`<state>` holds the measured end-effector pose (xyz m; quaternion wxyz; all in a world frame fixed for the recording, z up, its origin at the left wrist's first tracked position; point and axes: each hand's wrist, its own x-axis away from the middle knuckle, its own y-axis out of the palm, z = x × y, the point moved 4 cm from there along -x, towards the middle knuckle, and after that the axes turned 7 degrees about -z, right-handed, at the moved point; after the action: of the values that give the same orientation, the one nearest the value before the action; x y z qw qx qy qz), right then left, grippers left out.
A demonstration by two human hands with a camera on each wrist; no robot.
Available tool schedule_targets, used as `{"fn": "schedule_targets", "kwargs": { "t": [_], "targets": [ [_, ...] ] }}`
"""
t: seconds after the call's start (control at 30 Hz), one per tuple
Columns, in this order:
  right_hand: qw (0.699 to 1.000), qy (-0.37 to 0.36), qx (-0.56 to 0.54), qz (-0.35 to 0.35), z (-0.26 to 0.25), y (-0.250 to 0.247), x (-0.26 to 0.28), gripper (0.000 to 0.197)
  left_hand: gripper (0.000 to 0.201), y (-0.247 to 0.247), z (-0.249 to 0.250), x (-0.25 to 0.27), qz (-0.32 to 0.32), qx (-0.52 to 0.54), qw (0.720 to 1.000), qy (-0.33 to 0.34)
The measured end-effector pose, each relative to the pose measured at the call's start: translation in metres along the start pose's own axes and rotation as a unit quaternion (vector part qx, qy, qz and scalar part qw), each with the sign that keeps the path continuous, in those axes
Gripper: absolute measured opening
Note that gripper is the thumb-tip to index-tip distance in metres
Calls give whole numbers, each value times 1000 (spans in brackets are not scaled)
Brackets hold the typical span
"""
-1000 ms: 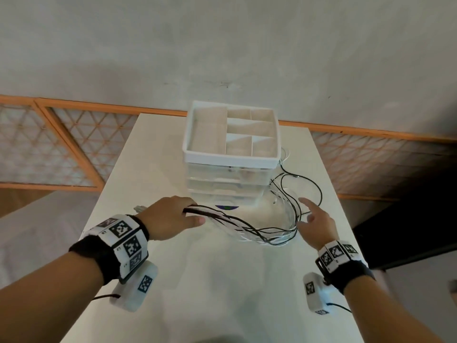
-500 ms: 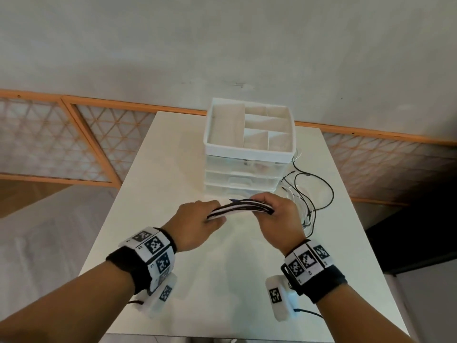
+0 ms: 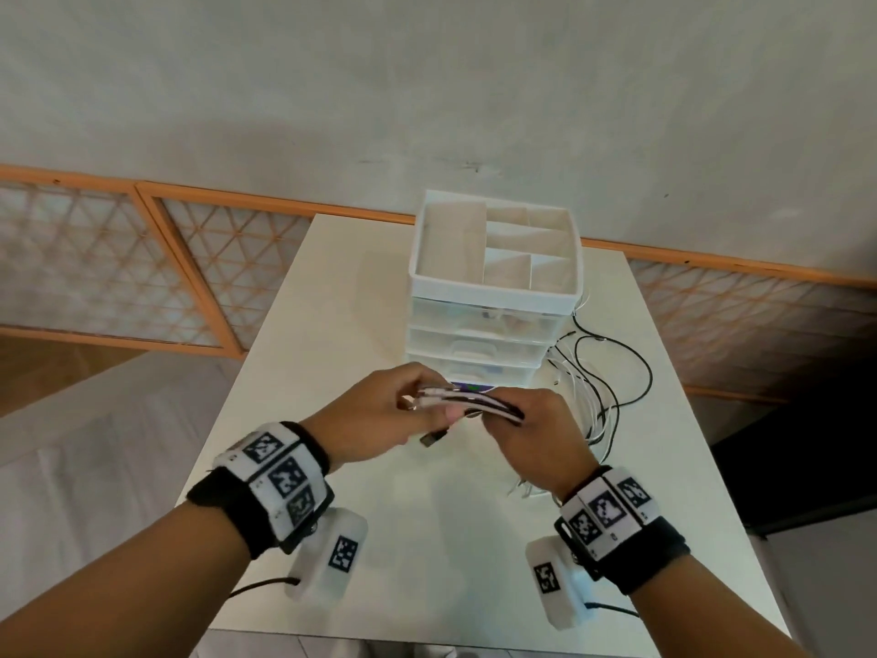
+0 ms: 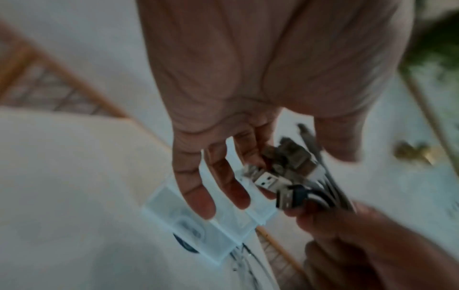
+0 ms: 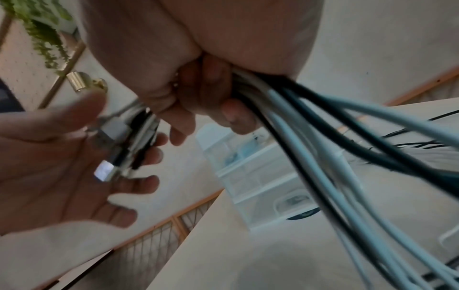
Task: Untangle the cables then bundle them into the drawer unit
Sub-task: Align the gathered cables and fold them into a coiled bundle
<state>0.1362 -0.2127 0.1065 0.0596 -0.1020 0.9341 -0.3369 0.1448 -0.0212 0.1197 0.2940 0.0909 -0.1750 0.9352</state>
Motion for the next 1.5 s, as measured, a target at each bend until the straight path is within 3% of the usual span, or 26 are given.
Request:
{"fn": "schedule_targets", "kwargs": {
  "t": [0.1,0.2,0.33,0.47,0.57,0.73,0.87,1.03,1.1,1.2,1.33,1.37,1.43,1.5],
  "targets": [
    [997,15,-74,6,4,-9,4,36,65,11,1,4,-37,253,966,-40],
    [997,3,-80,-5,1,-8,7,26,77,20,10,-5,-13,321,946,-41],
    [998,-35,-13,-46,-9,-4,12,28,79,19,11,-20,91,218,971,-27],
    [996,-70,-25,-57,-21,-8,13,21,63,19,14,-22,127,216,968,-28],
    [993,-84,-40,-69,-24,-11,14,30,58,21,16,-22,121,239,963,-34],
    [989,-96,53,-97,-23,-6,12,37,40,23,20,-23,121,210,970,-8],
    [983,-91,127,-100,-21,-4,9,39,36,25,23,-21,101,203,974,-3],
    [988,-99,97,-70,-24,-1,7,40,36,25,23,-18,91,172,981,-1],
    [990,-101,82,-60,-27,2,7,38,38,24,20,-18,116,140,983,1],
    [995,-56,32,-75,-26,1,4,46,37,20,16,-17,185,102,977,-8],
    [988,48,-46,-142,-5,-8,4,39,24,9,9,-15,194,217,956,-45],
    [985,65,-58,-147,0,-10,5,39,26,7,5,-15,182,205,960,-64],
    [983,75,-60,-154,3,-10,7,40,29,0,0,-16,172,67,978,-93],
    [983,67,-45,-166,-3,-7,7,42,28,-6,11,-13,205,-50,976,-56]
  ]
}}
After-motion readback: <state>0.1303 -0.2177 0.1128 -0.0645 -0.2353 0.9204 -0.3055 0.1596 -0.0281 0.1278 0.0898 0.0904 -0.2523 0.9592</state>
